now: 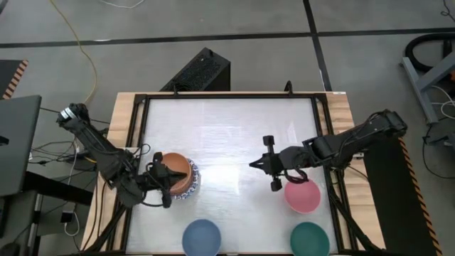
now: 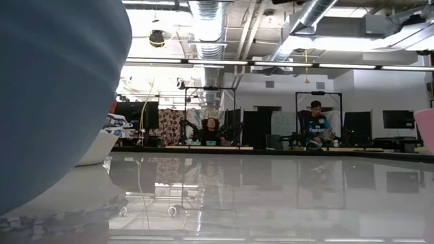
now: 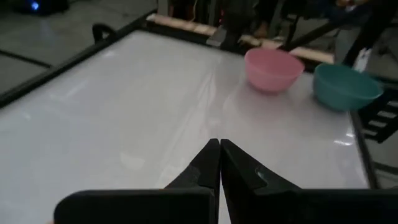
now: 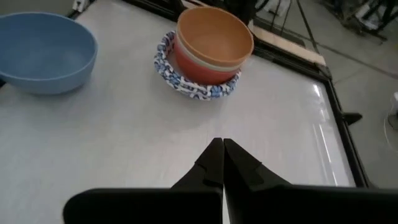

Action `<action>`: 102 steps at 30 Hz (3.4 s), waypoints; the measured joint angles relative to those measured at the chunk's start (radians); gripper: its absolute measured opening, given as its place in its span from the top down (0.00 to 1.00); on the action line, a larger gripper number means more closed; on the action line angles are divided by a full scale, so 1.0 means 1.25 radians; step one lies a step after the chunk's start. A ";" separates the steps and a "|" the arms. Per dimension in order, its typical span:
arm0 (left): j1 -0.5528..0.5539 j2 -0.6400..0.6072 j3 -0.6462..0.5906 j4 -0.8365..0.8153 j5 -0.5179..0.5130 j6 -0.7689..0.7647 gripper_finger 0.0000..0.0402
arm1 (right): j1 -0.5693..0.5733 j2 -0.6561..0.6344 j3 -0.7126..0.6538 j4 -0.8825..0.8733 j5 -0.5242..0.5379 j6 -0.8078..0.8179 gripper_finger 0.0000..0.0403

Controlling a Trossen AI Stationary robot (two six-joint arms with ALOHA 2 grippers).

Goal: Nest bowls inside each other
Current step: Stack the pink bowl into the light orange bowl

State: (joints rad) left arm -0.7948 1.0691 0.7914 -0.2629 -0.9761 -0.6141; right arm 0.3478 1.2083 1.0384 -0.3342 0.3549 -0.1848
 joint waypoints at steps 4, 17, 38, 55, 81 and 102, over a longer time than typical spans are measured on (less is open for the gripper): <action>0.000 -0.028 0.000 0.065 -0.005 0.104 1.00 | -0.018 -0.013 -0.050 0.070 -0.044 -0.040 0.96; 0.043 -0.057 0.000 0.176 0.076 0.302 1.00 | -0.073 -0.027 -0.115 0.166 -0.178 -0.031 0.96; 0.126 -0.057 0.000 0.178 0.218 0.366 1.00 | -0.052 -0.045 -0.115 0.117 -0.202 0.069 0.96; 0.125 -0.057 0.000 0.174 0.226 0.392 1.00 | -0.038 -0.045 -0.115 0.097 -0.201 0.230 0.91; 0.174 -0.098 0.001 0.097 0.229 0.350 0.85 | -0.195 -0.045 -0.115 -0.270 -0.099 0.526 0.80; 0.333 -0.098 0.001 0.016 0.355 0.399 0.63 | -0.302 -0.049 -0.109 -0.671 -0.280 0.760 0.58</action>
State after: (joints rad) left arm -0.3789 0.9463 0.7921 -0.2435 -0.5329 -0.1151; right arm -0.0303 1.1473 0.9028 -1.1725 0.0043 0.7647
